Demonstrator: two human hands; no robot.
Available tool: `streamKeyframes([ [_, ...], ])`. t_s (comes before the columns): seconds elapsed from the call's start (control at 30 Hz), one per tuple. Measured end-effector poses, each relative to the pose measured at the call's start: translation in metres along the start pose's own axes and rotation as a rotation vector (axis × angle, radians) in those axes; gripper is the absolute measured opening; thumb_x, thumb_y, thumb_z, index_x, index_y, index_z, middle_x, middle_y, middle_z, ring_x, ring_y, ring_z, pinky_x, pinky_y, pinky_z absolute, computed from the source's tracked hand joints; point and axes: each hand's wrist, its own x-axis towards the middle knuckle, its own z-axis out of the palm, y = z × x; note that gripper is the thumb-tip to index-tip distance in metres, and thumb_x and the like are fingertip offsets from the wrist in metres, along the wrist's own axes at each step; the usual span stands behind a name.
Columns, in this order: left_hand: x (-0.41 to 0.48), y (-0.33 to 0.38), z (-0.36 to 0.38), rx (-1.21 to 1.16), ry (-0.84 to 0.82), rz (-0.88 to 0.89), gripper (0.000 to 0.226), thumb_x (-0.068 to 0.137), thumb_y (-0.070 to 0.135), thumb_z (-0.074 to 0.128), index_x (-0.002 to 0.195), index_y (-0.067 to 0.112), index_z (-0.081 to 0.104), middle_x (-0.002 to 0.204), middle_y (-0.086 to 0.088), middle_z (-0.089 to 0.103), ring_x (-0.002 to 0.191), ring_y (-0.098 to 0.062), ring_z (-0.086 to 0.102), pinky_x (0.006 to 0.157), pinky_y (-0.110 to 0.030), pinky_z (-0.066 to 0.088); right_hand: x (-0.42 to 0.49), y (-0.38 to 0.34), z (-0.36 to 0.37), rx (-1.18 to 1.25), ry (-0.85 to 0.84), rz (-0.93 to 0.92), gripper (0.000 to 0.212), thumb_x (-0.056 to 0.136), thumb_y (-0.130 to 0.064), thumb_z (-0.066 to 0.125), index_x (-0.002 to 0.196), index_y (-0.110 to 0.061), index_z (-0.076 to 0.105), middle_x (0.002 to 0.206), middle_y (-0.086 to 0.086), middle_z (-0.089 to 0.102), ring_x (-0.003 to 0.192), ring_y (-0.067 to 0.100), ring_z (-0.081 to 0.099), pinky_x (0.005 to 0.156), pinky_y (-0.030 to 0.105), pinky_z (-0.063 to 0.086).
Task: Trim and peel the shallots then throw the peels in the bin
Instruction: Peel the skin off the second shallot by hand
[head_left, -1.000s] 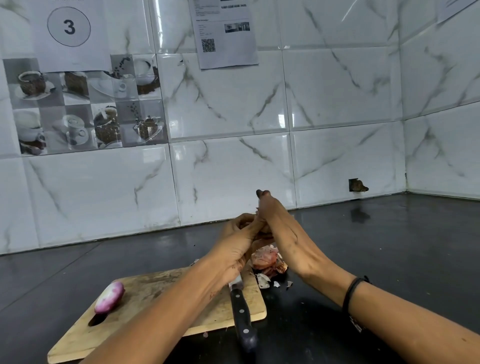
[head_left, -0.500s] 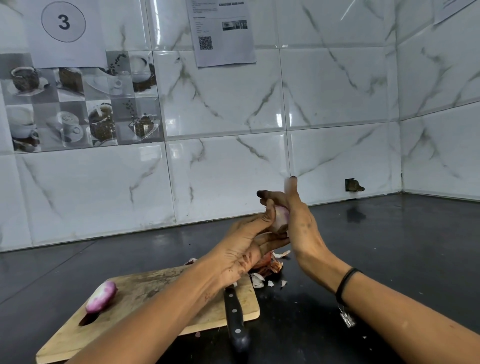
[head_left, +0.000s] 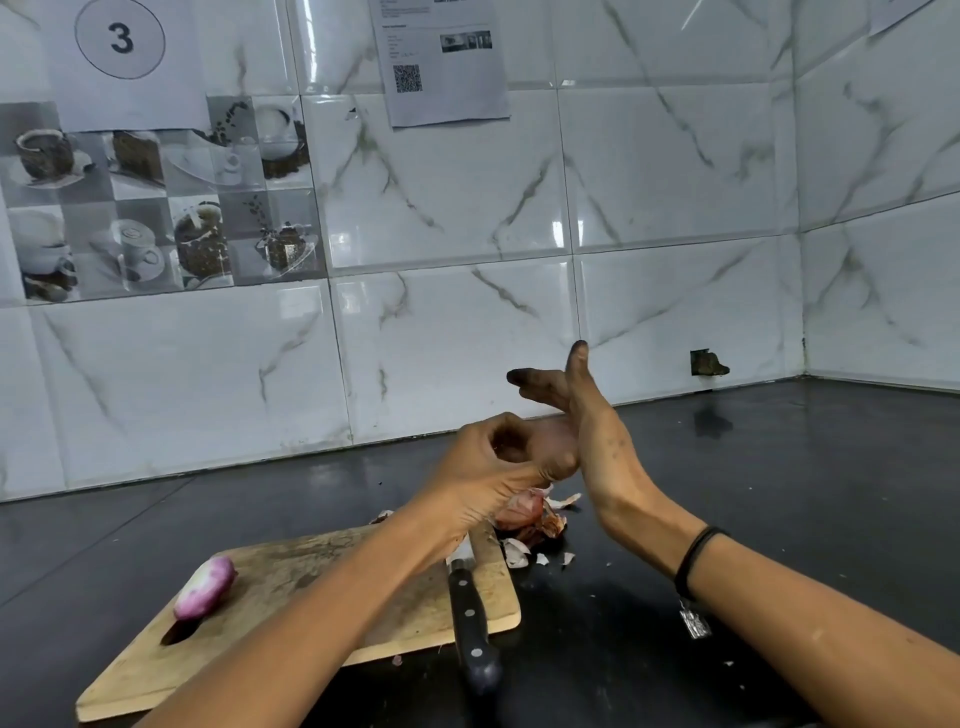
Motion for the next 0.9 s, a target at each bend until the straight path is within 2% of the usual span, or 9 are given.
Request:
streamKeyframes([
  [0.07,-0.002,0.003,0.002,0.053,-0.036,0.019,0.059,0.046,0.055,0.084,0.084,0.014,0.065,0.072,0.002,0.064,0.073,-0.014,0.059,0.064,-0.019,0.048,-0.001,0.001,-0.001,-0.047,-0.016,-0.001,0.073,0.098,-0.068,0.012,0.129,-0.029,0.066,0.123,-0.011,0.066,0.109,0.041,0.063,0.096,0.044,0.054],
  [0.17,-0.005,0.008,0.003,0.033,-0.061,-0.009,0.052,0.050,0.043,0.088,0.086,0.013,0.066,0.073,-0.001,0.065,0.073,-0.019,0.059,0.064,-0.024,0.048,0.004,0.007,-0.003,0.000,-0.022,0.027,0.073,0.097,-0.070,0.015,0.124,-0.028,0.068,0.128,-0.005,0.065,0.113,0.014,0.063,0.104,0.038,0.049],
  [0.27,-0.006,0.011,0.000,0.050,-0.081,-0.025,0.046,0.053,0.039,0.090,0.087,0.014,0.071,0.082,-0.002,0.073,0.081,-0.015,0.068,0.080,-0.030,0.054,0.010,0.011,-0.005,0.137,-0.056,0.091,0.073,0.097,-0.070,0.021,0.120,-0.020,0.069,0.127,0.002,0.068,0.116,0.018,0.066,0.101,0.037,0.052],
  [0.37,-0.007,0.011,-0.002,0.051,-0.097,-0.045,0.041,0.053,0.037,0.090,0.088,0.021,0.075,0.096,0.000,0.077,0.099,-0.013,0.071,0.092,-0.030,0.054,0.010,0.011,-0.005,0.237,-0.085,0.121,0.073,0.099,-0.067,0.024,0.121,-0.013,0.067,0.123,0.003,0.071,0.114,0.019,0.068,0.095,0.036,0.056],
  [0.43,-0.007,0.011,-0.004,0.049,-0.107,-0.056,0.040,0.056,0.033,0.091,0.092,0.022,0.076,0.101,0.001,0.077,0.104,-0.011,0.069,0.093,-0.026,0.053,0.009,0.010,-0.005,0.256,-0.092,0.136,0.073,0.100,-0.066,0.023,0.122,-0.011,0.065,0.121,0.003,0.073,0.113,0.020,0.069,0.091,0.035,0.058],
  [0.5,-0.007,0.011,-0.006,0.026,-0.129,-0.066,0.039,0.060,0.026,0.090,0.096,0.021,0.077,0.105,0.000,0.076,0.106,-0.009,0.069,0.093,-0.024,0.052,0.008,0.010,-0.006,0.257,-0.083,0.148,0.074,0.101,-0.066,0.022,0.122,-0.010,0.065,0.119,0.005,0.073,0.112,0.022,0.070,0.094,0.040,0.057],
  [0.6,-0.009,0.011,-0.009,-0.028,-0.175,-0.090,0.045,0.061,0.022,0.089,0.105,0.020,0.077,0.111,0.000,0.076,0.111,-0.009,0.067,0.099,-0.030,0.052,0.009,0.011,-0.006,0.242,-0.046,0.166,0.076,0.100,-0.067,0.021,0.122,-0.009,0.064,0.118,0.007,0.074,0.112,0.025,0.070,0.101,0.046,0.053],
  [0.77,-0.009,0.009,-0.011,-0.261,-0.273,-0.185,0.052,0.073,0.000,0.080,0.123,0.004,0.067,0.121,-0.015,0.071,0.116,-0.028,0.067,0.100,-0.039,0.054,0.012,0.010,-0.007,0.293,0.025,0.212,0.076,0.100,-0.066,0.022,0.117,-0.005,0.064,0.114,0.013,0.074,0.108,0.029,0.070,0.097,0.045,0.055],
  [0.9,-0.007,0.008,-0.013,-0.386,-0.250,-0.214,0.050,0.071,0.002,0.076,0.121,0.001,0.067,0.119,-0.017,0.071,0.112,-0.025,0.069,0.094,-0.031,0.056,0.015,0.008,-0.010,0.294,0.110,0.217,0.077,0.101,-0.066,0.022,0.110,-0.003,0.067,0.110,0.015,0.074,0.104,0.030,0.070,0.087,0.038,0.056],
])
